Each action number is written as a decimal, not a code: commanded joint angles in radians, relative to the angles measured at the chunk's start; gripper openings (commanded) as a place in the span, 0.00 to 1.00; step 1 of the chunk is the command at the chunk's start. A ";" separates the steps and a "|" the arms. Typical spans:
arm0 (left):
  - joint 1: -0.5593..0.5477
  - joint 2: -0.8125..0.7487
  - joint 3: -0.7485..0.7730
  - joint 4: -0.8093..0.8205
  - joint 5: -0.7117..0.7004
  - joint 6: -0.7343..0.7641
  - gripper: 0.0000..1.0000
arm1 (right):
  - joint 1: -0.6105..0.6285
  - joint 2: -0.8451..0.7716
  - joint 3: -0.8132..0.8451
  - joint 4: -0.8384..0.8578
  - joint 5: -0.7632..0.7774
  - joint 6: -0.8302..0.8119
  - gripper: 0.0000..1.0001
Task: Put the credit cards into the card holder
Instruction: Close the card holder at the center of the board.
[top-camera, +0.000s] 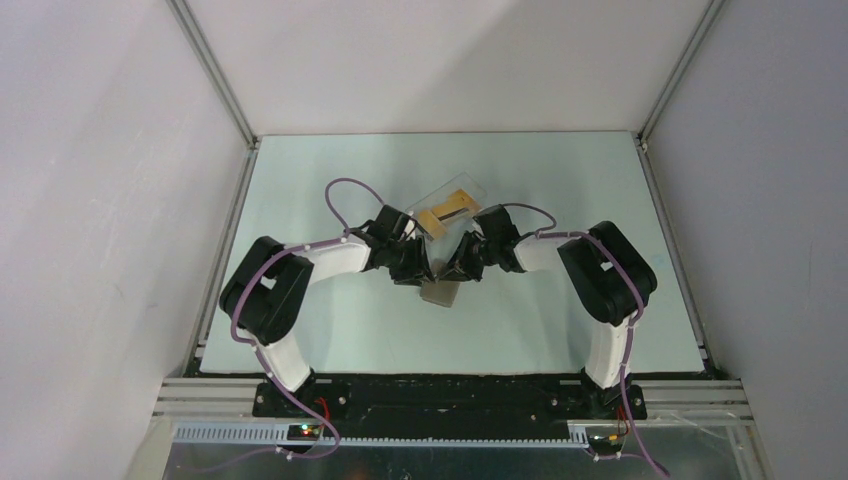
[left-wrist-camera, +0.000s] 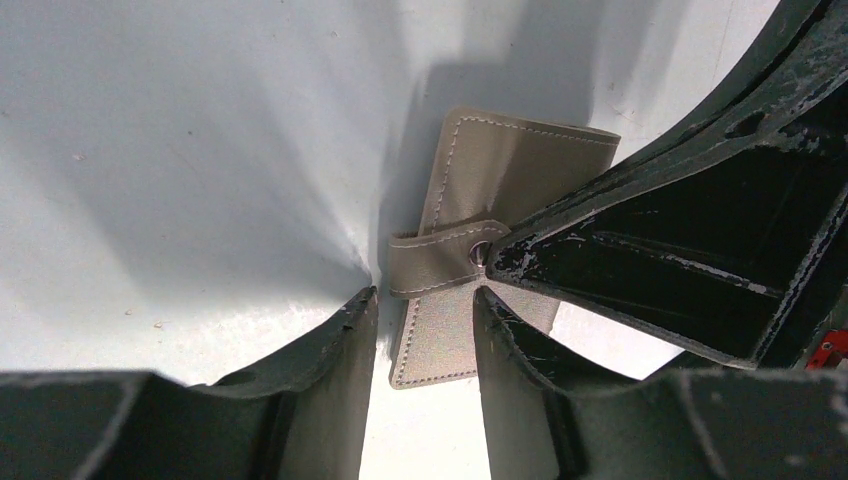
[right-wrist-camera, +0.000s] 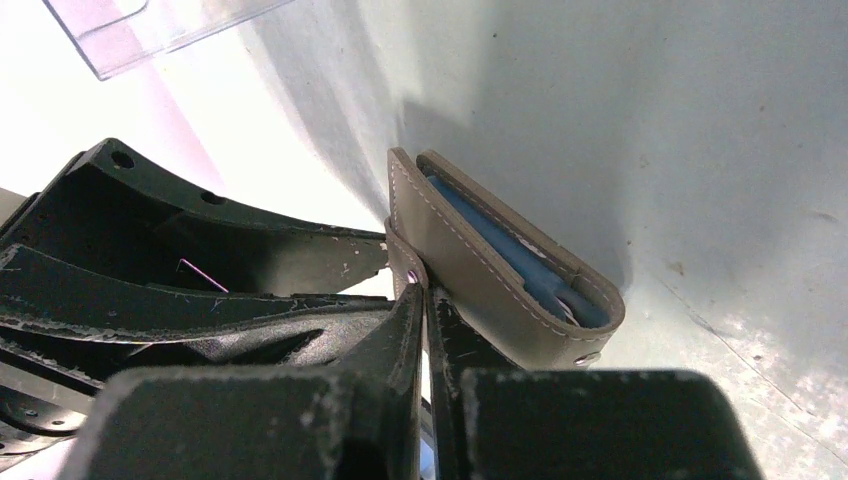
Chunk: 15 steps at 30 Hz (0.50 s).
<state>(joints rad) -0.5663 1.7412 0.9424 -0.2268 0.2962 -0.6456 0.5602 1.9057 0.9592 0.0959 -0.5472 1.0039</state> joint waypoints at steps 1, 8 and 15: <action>-0.001 0.012 0.010 0.000 -0.010 0.026 0.47 | 0.000 0.033 0.012 -0.016 0.082 -0.015 0.03; 0.007 -0.064 0.019 -0.014 -0.017 0.014 0.52 | 0.005 0.031 0.012 -0.053 0.074 -0.025 0.00; 0.008 -0.065 0.049 -0.060 -0.076 0.040 0.51 | 0.017 0.023 0.013 -0.086 0.084 -0.030 0.00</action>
<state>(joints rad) -0.5632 1.7027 0.9459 -0.2615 0.2630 -0.6437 0.5636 1.9057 0.9646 0.0826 -0.5423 1.0016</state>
